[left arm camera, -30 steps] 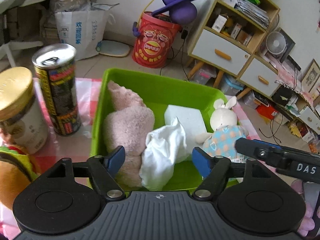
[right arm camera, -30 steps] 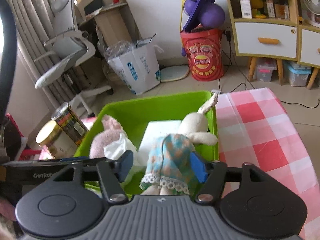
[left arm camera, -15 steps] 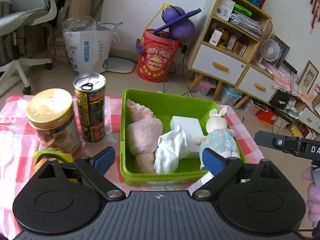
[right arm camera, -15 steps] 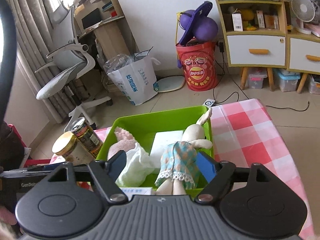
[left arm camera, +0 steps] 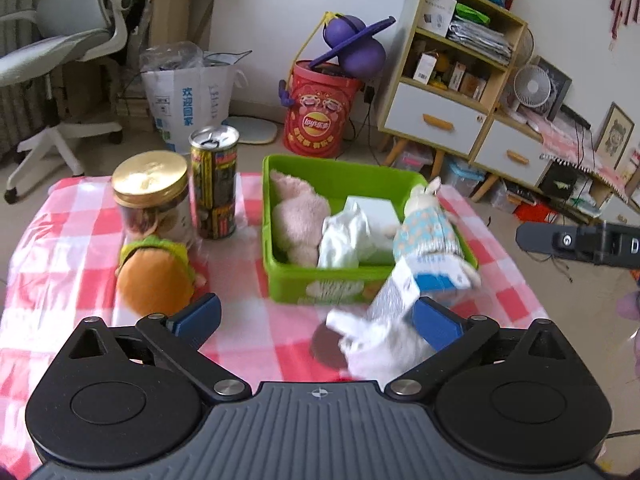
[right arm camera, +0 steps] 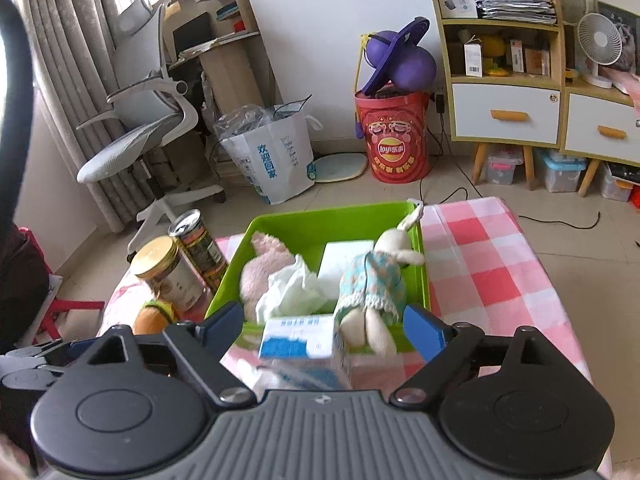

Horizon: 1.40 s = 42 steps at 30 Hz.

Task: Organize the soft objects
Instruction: 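Withdraw both grippers and move the right gripper to the green towel, then grasp the green towel with the right gripper while the left grasps the Santa plush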

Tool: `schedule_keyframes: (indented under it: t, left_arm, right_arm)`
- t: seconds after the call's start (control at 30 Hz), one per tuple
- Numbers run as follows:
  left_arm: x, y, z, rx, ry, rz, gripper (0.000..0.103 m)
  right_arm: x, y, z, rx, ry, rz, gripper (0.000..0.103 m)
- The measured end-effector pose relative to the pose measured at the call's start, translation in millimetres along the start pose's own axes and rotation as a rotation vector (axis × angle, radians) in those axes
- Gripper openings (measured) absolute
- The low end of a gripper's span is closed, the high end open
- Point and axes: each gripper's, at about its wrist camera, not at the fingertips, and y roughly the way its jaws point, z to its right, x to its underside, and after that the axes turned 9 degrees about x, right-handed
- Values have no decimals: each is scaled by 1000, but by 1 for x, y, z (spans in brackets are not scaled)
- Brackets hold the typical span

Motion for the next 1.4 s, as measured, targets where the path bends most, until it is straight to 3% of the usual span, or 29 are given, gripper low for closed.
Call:
schedule_keyframes:
  t: [0.5,0.73,0.97,1.4]
  left_arm:
    - [45,-35,-16,-93,22,4,98]
    - [70,-34,-38,-145,73,-41,98]
    - [83,-21,-46,-111,57,-91,98]
    - [91,13,5,10,108,-166,98]
  right_arm:
    - [44,-30,-22,-17,-21,-14,66]
    - [61,-22,-11,42,9,-70,66]
    - [75,1,-1,56,65,-205,66]
    - [96,48,7,129,149,-348,65]
